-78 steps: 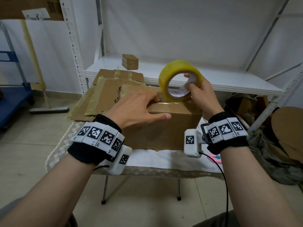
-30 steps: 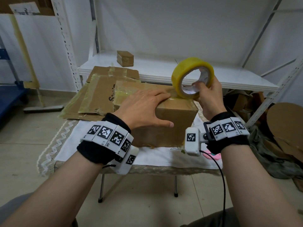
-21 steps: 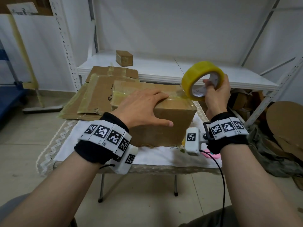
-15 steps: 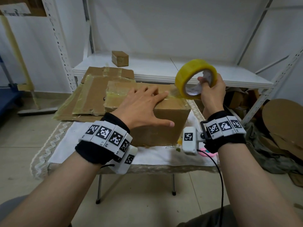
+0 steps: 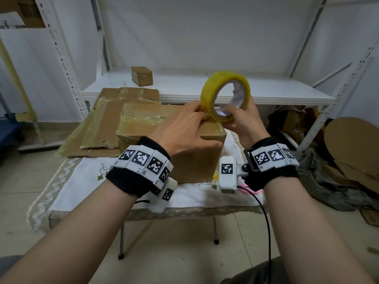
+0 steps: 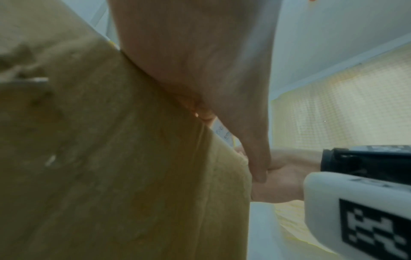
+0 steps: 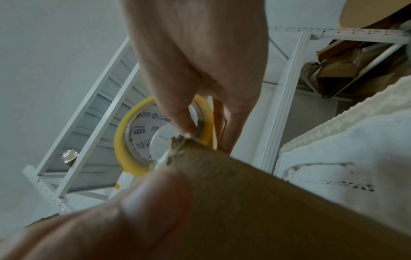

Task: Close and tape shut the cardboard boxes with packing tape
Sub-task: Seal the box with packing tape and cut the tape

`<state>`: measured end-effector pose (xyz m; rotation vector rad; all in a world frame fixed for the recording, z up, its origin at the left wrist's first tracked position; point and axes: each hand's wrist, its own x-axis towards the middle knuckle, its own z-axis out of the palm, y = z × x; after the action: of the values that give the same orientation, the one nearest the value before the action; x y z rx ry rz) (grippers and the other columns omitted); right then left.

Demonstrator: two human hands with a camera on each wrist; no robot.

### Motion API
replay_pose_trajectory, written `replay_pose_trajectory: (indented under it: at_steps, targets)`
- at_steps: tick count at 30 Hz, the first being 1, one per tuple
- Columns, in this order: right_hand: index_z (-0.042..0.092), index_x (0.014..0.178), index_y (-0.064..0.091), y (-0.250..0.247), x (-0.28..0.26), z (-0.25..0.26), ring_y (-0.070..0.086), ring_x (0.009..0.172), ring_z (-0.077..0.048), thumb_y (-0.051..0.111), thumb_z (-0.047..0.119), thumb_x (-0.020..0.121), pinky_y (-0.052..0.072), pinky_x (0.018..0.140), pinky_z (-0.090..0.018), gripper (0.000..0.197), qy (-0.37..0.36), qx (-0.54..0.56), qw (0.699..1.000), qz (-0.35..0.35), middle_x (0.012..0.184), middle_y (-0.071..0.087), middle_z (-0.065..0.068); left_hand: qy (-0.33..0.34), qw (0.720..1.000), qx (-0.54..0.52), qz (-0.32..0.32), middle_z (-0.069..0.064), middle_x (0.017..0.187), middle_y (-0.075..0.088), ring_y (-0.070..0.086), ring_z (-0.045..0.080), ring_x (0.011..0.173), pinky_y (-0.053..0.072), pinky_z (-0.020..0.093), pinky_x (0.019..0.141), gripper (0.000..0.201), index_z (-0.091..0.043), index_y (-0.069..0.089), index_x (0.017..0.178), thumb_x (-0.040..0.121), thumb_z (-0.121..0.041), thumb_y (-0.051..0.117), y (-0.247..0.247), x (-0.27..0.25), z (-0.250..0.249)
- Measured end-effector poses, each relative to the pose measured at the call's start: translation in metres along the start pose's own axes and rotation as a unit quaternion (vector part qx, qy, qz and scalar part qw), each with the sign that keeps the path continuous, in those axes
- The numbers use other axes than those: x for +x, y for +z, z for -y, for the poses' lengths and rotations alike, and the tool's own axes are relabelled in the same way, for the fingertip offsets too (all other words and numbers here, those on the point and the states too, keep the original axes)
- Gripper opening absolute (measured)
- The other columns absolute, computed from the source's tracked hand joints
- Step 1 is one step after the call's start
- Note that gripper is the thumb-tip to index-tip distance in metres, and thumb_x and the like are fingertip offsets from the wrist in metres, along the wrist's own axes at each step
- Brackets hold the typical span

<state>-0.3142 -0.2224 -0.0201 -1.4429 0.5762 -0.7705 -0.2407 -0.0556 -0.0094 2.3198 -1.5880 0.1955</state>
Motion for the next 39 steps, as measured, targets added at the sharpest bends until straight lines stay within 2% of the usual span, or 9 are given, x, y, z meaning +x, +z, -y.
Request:
replay_pose_trajectory:
  at_steps: [5,10,17,20,24,29,34,36,39]
  targets:
    - [0.016,0.136,0.05,0.002,-0.002,-0.004,0.067,0.109,-0.026,0.068,0.003,0.092,0.059,0.064,-0.026,0.049,0.007,0.006,1.0,0.0,0.126,0.062,-0.012,-0.004,1.0,0.01,0.003,-0.003,0.139,0.05,0.05,0.018,0.122,0.043,0.037,0.103,0.082,-0.024,0.054,0.139,0.075,-0.075,0.062,0.004,0.002,0.003]
    - [0.024,0.143,0.043,0.005,-0.002,-0.006,0.065,0.102,-0.016,0.065,0.008,0.096,0.056,0.058,-0.021,0.054,0.004,-0.007,1.0,0.018,0.133,0.058,-0.006,-0.01,1.0,0.018,0.0,-0.006,0.141,0.049,0.052,0.018,0.121,0.045,0.04,0.102,0.081,-0.027,0.053,0.141,0.077,-0.077,0.058,0.006,0.001,0.004]
    - [0.028,0.143,0.041,0.006,-0.001,-0.009,0.064,0.089,-0.017,0.054,0.006,0.101,0.054,0.05,-0.02,0.049,0.003,0.012,1.0,-0.009,0.129,0.056,-0.005,-0.017,1.0,0.019,-0.003,-0.005,0.138,0.049,0.049,0.018,0.123,0.044,0.04,0.104,0.083,-0.026,0.051,0.142,0.076,-0.077,0.058,0.009,0.0,0.005]
    - [0.032,0.144,0.038,0.007,-0.001,-0.01,0.063,0.095,-0.017,0.052,0.006,0.102,0.054,0.049,-0.02,0.051,0.007,0.025,1.0,-0.013,0.131,0.054,-0.004,-0.021,1.0,0.02,-0.002,-0.005,0.135,0.048,0.048,0.017,0.122,0.043,0.037,0.102,0.084,-0.025,0.05,0.143,0.077,-0.077,0.058,0.009,-0.001,0.005]
    - [0.034,0.145,0.038,0.003,0.0,-0.011,0.06,0.116,-0.028,0.049,0.001,0.101,0.059,0.056,-0.029,0.056,0.021,0.078,0.996,-0.035,0.141,0.049,-0.006,-0.024,1.0,0.012,-0.004,-0.004,0.125,0.049,0.049,0.017,0.115,0.042,0.035,0.096,0.086,-0.025,0.047,0.144,0.076,-0.076,0.06,0.009,-0.002,0.007]
    - [0.033,0.146,0.039,0.001,0.0,-0.013,0.059,0.118,-0.029,0.047,-0.001,0.1,0.061,0.06,-0.032,0.057,0.033,0.117,0.992,-0.044,0.141,0.048,-0.007,-0.019,1.0,0.014,-0.01,-0.004,0.129,0.048,0.048,0.017,0.119,0.042,0.035,0.099,0.088,-0.028,0.04,0.149,0.077,-0.076,0.059,0.009,-0.002,0.007]
    - [0.037,0.136,0.04,0.003,0.0,-0.013,0.059,0.121,-0.034,0.047,-0.002,0.1,0.064,0.066,-0.038,0.054,0.054,0.151,0.986,-0.05,0.142,0.047,-0.009,-0.008,0.999,0.039,0.0,-0.008,0.11,0.039,0.046,0.016,0.109,0.042,0.034,0.093,0.085,-0.03,0.04,0.149,0.08,-0.078,0.052,0.009,-0.001,0.007]
    - [0.035,0.133,0.04,0.0,0.002,-0.014,0.058,0.122,-0.039,0.046,-0.004,0.099,0.064,0.067,-0.042,0.052,0.068,0.179,0.98,-0.06,0.142,0.045,-0.011,-0.01,0.999,0.041,0.0,-0.007,0.113,0.04,0.045,0.016,0.112,0.041,0.034,0.093,0.085,-0.032,0.039,0.149,0.08,-0.078,0.052,0.009,-0.001,0.008]
    - [0.03,0.145,0.037,-0.007,0.004,-0.019,0.055,0.122,-0.047,0.042,-0.008,0.099,0.063,0.063,-0.046,0.059,0.095,0.237,0.965,-0.066,0.147,0.04,-0.017,-0.009,0.999,0.043,-0.003,-0.004,0.126,0.042,0.044,0.017,0.118,0.042,0.036,0.095,0.085,-0.032,0.037,0.15,0.08,-0.079,0.051,0.011,-0.001,0.009]
